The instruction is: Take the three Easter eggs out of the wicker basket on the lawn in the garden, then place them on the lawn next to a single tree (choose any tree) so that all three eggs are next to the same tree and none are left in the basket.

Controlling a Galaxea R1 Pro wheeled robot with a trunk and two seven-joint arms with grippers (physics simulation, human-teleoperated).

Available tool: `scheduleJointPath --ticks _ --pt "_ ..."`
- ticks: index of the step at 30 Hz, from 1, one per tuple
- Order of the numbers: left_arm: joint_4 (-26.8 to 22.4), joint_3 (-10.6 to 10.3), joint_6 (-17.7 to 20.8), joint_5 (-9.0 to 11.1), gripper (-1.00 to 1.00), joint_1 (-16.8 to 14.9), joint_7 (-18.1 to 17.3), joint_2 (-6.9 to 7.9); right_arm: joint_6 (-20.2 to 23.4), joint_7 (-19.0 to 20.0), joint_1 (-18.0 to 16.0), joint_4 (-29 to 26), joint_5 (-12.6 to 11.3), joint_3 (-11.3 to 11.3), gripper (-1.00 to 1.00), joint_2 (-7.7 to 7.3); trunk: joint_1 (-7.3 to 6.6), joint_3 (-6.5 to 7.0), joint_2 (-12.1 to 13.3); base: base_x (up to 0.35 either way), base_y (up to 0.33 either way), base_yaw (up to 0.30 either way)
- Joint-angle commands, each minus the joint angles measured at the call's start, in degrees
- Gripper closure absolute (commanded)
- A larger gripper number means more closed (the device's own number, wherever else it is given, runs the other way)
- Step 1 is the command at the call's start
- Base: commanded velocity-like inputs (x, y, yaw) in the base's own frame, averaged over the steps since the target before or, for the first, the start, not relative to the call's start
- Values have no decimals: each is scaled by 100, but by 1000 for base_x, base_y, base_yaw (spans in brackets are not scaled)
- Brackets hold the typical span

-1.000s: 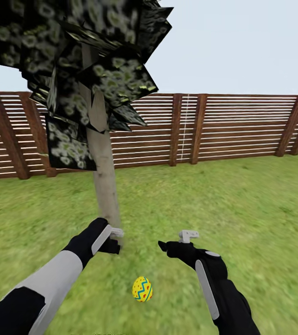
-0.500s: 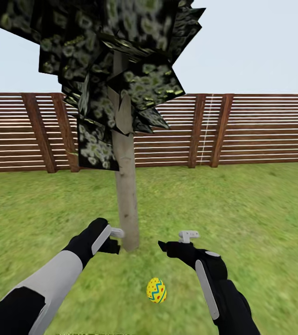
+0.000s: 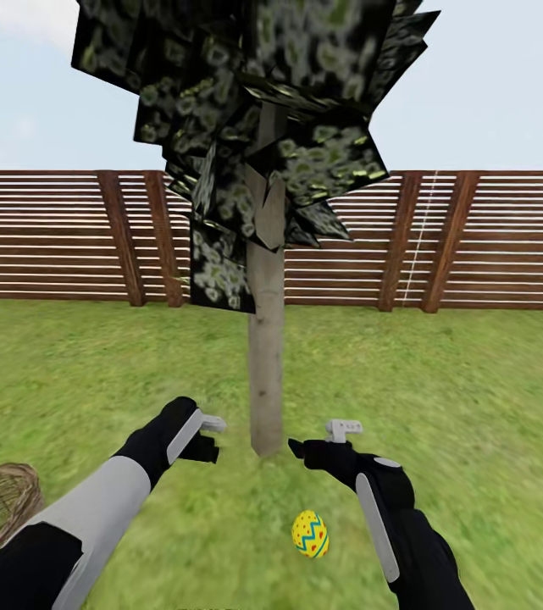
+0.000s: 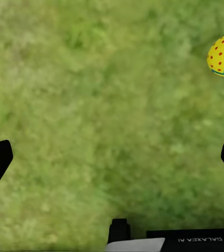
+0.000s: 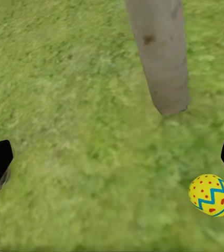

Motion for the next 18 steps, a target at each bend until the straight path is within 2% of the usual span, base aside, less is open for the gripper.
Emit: scheduleJointPath --ticks 1,18 --pt "-2 -27 11 59 -100 -6 51 2 31 -16 -2 -8 -53 -5 -100 0 -23 9 38 0 0 277" --pt "-1 -27 11 59 -100 -6 51 2 29 -18 -2 3 -46 9 -100 0 -396 267 720 0 0 268"
